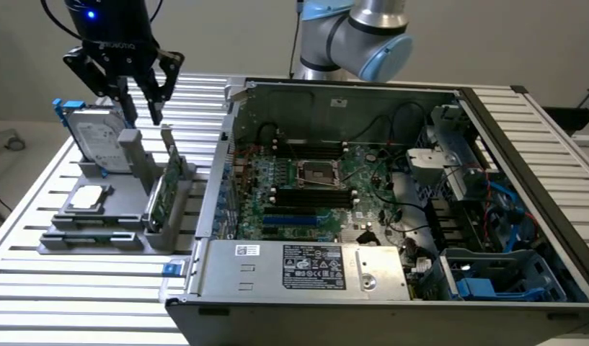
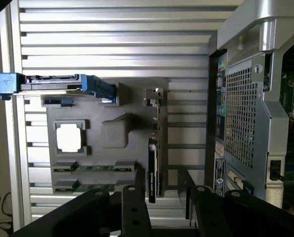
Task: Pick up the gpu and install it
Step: 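Pick up the gpu and move the gpu toward the slot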
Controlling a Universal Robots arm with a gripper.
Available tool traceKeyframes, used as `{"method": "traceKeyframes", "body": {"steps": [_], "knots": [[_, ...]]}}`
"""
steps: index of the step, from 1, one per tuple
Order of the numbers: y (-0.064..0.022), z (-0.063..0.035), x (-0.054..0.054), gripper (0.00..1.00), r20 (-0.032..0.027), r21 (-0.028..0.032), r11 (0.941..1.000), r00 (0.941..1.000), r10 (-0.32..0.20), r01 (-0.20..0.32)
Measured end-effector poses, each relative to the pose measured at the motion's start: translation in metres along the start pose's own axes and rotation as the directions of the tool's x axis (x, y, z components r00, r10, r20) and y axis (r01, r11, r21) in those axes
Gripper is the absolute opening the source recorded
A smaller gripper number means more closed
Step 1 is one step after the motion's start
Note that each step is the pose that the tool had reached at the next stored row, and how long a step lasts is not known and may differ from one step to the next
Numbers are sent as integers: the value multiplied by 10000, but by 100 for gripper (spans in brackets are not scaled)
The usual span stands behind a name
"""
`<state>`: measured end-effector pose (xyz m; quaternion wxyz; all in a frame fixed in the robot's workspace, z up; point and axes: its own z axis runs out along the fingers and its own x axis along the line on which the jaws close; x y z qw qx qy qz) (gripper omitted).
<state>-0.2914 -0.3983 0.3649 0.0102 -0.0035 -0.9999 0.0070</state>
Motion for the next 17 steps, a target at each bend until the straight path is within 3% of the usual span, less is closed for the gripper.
{"method": "traceKeyframes", "body": {"steps": [1,5,17], "knots": [[0,15,5,42,-1,31,10000,10000,2,-2],[1,78,10,42,-1,95,10000,10000,-22,22],[4,294,22,42,-1,176,9998,9999,-127,127]]}}
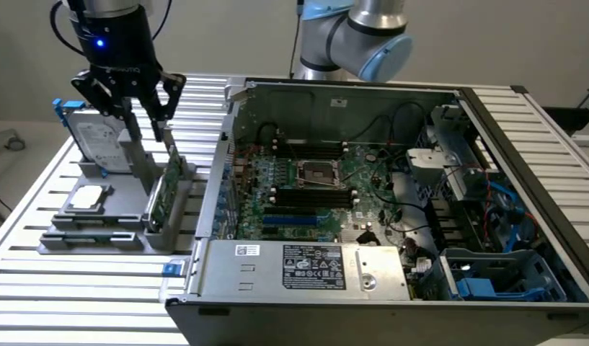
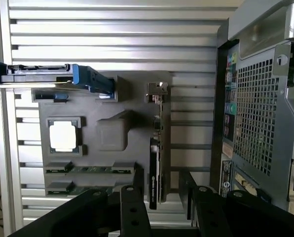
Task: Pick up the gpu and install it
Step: 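Pick up the gpu and move the gpu toward the slot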
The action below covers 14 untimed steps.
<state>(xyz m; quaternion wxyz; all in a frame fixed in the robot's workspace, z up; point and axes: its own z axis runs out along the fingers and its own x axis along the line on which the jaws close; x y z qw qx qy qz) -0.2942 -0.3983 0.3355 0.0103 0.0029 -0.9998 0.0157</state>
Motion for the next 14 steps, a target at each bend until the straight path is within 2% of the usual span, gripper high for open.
{"method": "traceKeyframes", "body": {"steps": [14], "knots": [[7,240,26,42,3,122,9999,10000,-92,92]]}}
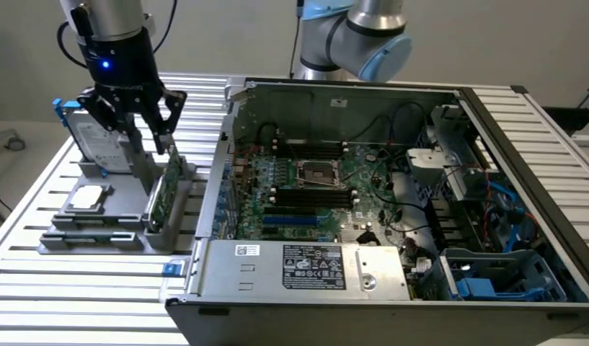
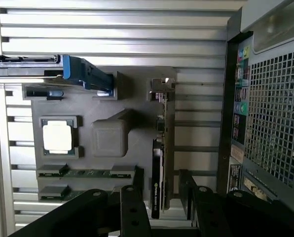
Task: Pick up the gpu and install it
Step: 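Pick up the gpu and move the gpu toward the slot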
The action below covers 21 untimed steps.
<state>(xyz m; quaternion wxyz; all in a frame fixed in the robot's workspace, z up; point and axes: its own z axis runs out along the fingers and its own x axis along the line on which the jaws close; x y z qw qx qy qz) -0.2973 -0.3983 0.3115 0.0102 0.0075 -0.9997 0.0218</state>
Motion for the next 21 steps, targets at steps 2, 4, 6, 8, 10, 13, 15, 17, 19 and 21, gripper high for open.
{"method": "traceKeyframes", "body": {"steps": [2,4,6,8,10,13,15,17,19,21], "knots": [[0,24,0,42,2,24,10000,10000,-34,34],[-1,44,0,42,2,53,10000,10000,-71,71],[-13,59,1,42,-6,69,9999,9999,-105,105],[-47,80,0,42,-24,68,9999,9999,-137,137],[-78,106,0,42,-31,68,9999,9999,-153,153],[-112,159,-1,42,-30,67,9998,9998,-173,173],[-129,197,-1,42,-31,69,9998,9998,-191,191],[-144,233,-1,42,-30,69,9998,9998,-210,210],[-158,270,-2,42,-30,70,9997,9997,-230,230],[-161,306,-2,42,-29,70,9997,9997,-246,246]]}}
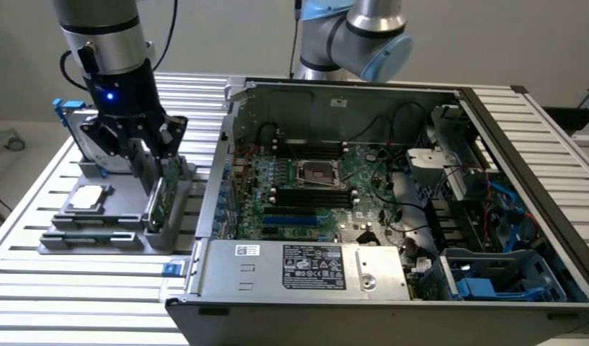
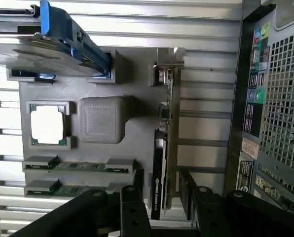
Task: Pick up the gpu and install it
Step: 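Pick up the gpu and move the gpu toward the slot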
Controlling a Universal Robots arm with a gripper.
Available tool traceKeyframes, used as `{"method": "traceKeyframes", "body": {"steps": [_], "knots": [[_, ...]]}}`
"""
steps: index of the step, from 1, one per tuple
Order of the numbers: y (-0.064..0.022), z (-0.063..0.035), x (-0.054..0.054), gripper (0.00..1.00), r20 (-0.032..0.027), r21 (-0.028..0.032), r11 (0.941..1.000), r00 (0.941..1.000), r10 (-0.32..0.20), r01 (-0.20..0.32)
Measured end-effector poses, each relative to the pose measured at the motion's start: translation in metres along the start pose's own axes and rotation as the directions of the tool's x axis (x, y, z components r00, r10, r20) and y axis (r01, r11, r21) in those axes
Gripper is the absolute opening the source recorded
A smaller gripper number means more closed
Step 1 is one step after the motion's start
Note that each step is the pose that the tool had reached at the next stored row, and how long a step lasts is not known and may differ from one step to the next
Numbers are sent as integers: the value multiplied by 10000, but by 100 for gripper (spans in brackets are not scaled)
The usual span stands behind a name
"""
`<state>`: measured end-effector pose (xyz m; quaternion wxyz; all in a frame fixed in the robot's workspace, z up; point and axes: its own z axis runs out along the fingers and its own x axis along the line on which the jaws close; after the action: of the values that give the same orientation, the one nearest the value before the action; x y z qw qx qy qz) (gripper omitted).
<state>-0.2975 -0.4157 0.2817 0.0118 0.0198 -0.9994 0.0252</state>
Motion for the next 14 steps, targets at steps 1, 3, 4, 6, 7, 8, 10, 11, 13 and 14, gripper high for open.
{"method": "traceKeyframes", "body": {"steps": [1,3,4,6,7,8,10,11,13,14], "knots": [[0,18,-1,42,0,0,10000,10000,-7,7],[1,56,-2,42,1,1,10000,10000,-22,22],[2,74,-3,42,2,1,10000,10000,-28,28],[4,110,-4,42,2,1,10000,10000,-32,32],[5,128,-4,42,2,1,10000,10000,-32,32],[6,146,-5,42,3,0,10000,10000,-33,33],[7,181,-6,42,1,1,10000,10000,-33,33],[9,202,-6,42,2,1,10000,10000,-32,32],[15,237,-7,42,2,1,10000,10000,-32,32],[23,255,-8,42,2,0,10000,10000,-32,32]]}}
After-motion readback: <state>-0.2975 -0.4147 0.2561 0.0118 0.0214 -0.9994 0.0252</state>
